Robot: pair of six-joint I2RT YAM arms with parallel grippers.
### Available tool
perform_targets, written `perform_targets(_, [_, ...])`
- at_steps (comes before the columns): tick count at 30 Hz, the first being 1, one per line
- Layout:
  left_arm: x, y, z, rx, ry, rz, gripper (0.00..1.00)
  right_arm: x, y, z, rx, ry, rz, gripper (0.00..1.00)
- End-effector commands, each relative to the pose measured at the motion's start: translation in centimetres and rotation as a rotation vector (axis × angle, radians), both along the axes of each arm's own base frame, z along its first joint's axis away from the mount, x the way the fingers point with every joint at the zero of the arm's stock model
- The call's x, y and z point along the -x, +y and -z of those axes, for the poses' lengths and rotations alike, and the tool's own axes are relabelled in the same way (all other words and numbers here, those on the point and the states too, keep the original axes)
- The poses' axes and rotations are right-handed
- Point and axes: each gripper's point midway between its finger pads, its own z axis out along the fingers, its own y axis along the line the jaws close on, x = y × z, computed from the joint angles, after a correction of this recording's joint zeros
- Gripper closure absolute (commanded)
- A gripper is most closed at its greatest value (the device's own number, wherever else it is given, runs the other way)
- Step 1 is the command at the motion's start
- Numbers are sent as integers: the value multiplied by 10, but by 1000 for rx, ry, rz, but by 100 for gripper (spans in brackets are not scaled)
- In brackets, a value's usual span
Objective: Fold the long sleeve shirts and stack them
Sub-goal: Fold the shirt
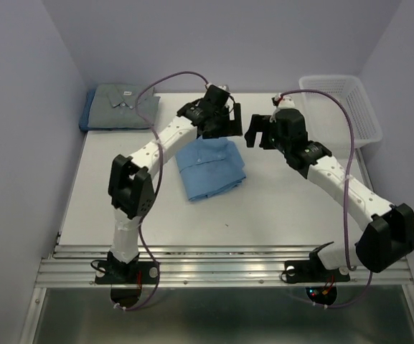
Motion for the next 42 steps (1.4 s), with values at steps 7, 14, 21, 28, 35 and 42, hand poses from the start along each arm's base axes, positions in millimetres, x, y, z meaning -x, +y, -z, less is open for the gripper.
perform_targets(7, [22, 136, -70, 65, -175, -324, 1, 44, 85, -3, -245, 35, -518, 0])
perform_targets(14, [23, 197, -40, 124, -164, -449, 1, -9, 137, 25, -321, 103, -634, 0])
perform_targets(21, [8, 145, -38, 299, -160, -219, 1, -79, 163, 85, -283, 204, -563, 0])
perform_targets(28, [-8, 112, 50, 274, 36, -120, 1, -127, 127, 144, -278, 296, -377, 0])
perform_targets(35, [-7, 106, 125, 194, 188, -96, 2, -129, 104, 189, -224, 351, -347, 0])
perform_targets(42, [48, 129, 158, 78, 298, -146, 2, -133, 96, 193, -239, 357, -415, 0])
